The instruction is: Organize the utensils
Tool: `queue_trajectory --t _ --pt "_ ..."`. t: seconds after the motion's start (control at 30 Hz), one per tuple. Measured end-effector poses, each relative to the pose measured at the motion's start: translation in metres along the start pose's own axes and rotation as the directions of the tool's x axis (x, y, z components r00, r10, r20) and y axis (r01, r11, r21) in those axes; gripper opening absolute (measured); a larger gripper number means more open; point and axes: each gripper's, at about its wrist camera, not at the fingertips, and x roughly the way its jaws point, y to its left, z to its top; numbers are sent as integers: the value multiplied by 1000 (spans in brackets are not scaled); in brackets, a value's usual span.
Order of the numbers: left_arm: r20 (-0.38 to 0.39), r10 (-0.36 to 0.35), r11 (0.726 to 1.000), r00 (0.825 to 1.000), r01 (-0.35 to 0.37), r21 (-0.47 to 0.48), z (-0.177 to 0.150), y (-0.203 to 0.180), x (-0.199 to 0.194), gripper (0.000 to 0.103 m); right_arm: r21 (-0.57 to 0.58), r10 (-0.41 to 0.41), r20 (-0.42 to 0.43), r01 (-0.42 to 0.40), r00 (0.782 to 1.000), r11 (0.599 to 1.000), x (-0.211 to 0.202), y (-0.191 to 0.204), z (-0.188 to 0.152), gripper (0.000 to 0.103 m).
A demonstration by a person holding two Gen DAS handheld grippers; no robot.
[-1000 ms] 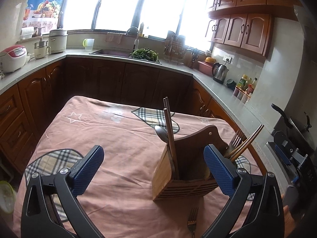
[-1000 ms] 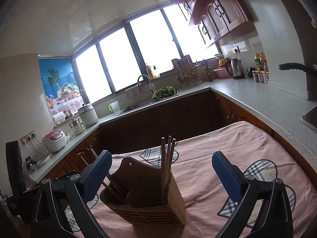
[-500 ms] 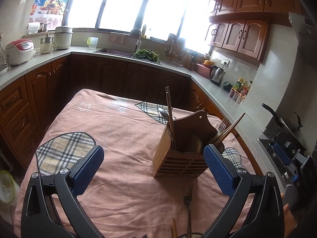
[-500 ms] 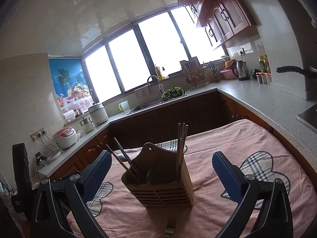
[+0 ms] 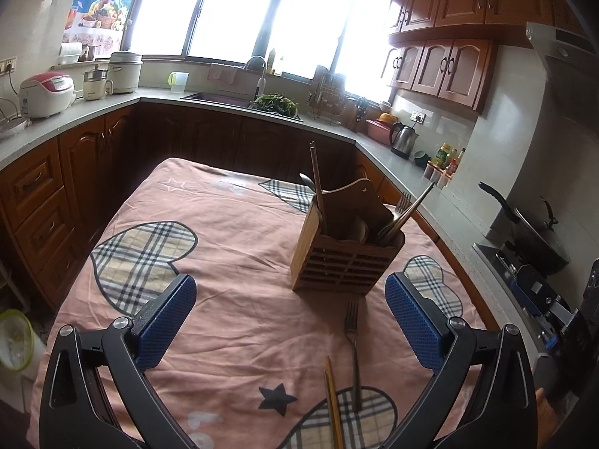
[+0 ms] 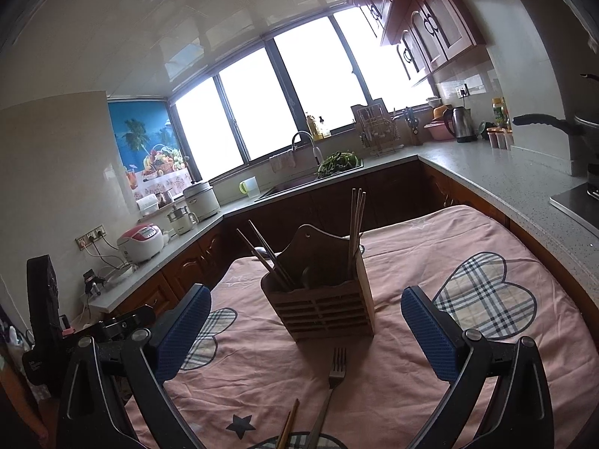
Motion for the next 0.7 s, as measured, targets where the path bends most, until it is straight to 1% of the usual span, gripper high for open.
queue_trajectory --t 0.13,0.3,0.37,0.43,0.47,0.6,0.7 --pt "7 2 1000 1000 -2 13 -12 -4 -14 103 -16 -8 -17 7 1000 1000 -15 2 -13 103" --pt "62 26 998 998 -30 56 -25 -15 -41 103 -27 -13 -25 12 1000 1000 -33 5 -26 103" --pt "87 25 996 996 -32 84 -31 -20 -52 103 -32 -12 -15 11 1000 999 -42 8 -29 103" --pt "110 43 994 993 -54 98 -36 -24 -63 103 -41 -14 -2 14 1000 999 -52 11 -32 103" --pt "114 35 993 993 -47 109 -39 -26 -67 103 -49 -13 3 13 1000 999 -57 13 -33 103" --pt "130 37 986 991 -57 157 -47 -32 -84 103 -111 -17 26 19 1000 994 -79 26 -33 103" --pt "152 45 981 987 -72 178 -56 -34 -98 103 -156 -21 63 31 998 987 -98 34 -32 103"
